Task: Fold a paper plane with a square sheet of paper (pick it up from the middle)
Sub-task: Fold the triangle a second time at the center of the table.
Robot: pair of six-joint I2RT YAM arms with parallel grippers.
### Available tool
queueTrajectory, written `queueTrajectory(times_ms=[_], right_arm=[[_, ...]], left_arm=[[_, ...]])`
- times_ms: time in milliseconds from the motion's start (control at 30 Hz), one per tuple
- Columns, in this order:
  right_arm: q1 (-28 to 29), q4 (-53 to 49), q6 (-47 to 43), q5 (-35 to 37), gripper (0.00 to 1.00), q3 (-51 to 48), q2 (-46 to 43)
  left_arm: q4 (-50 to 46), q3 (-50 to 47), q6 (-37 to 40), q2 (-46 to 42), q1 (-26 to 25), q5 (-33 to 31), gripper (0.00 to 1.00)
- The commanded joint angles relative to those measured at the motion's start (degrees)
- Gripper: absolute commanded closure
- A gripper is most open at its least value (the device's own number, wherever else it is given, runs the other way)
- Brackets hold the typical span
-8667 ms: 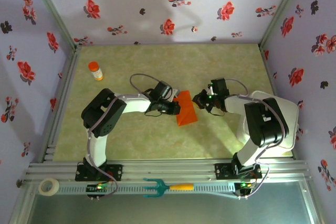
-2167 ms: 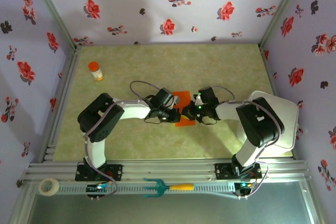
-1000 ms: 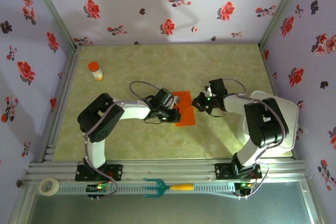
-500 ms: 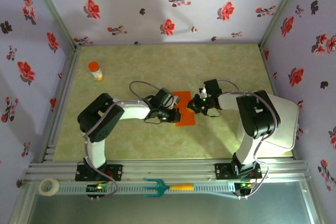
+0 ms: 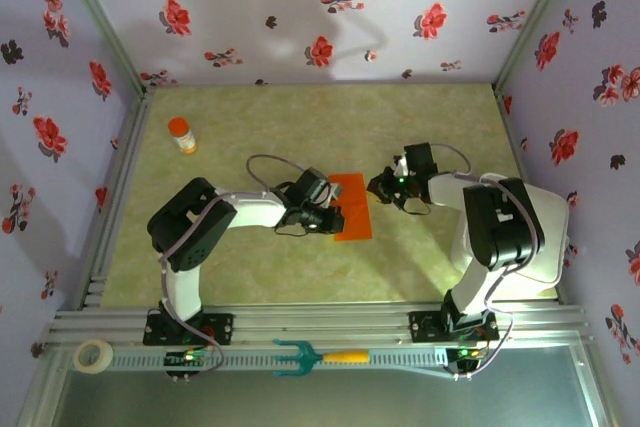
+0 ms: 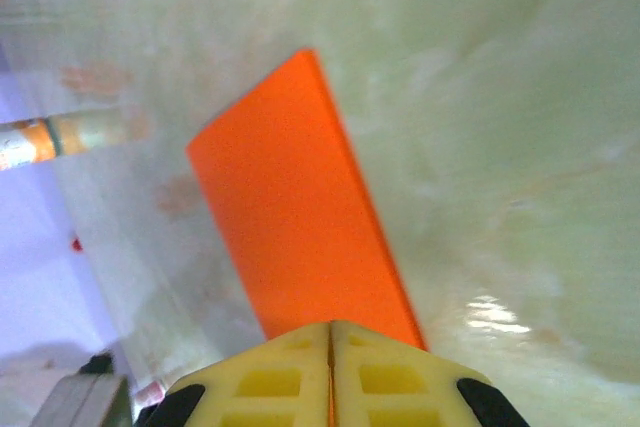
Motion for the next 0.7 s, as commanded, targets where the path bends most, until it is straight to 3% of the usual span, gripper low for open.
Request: queueTrajectory(times_ms=[0, 133, 667], right_arm=[[2.4, 0.0, -0.8, -3.0, 0.90, -0.8, -0.6], [4.7, -0.5, -1.2, -2.8, 0.92, -1.4, 0.2], [4.6, -3.8, -1.7, 5.1, 0.96, -4.4, 4.1]], left_arm=[[-7.6, -2.4, 0.2, 0.6, 0.2, -2.4, 1.00], [-8.2, -1.7, 0.3, 0.5, 0.3, -2.5, 1.00], [-11.7, 5.9, -0.4, -2.0, 0.4, -2.1, 1.00]])
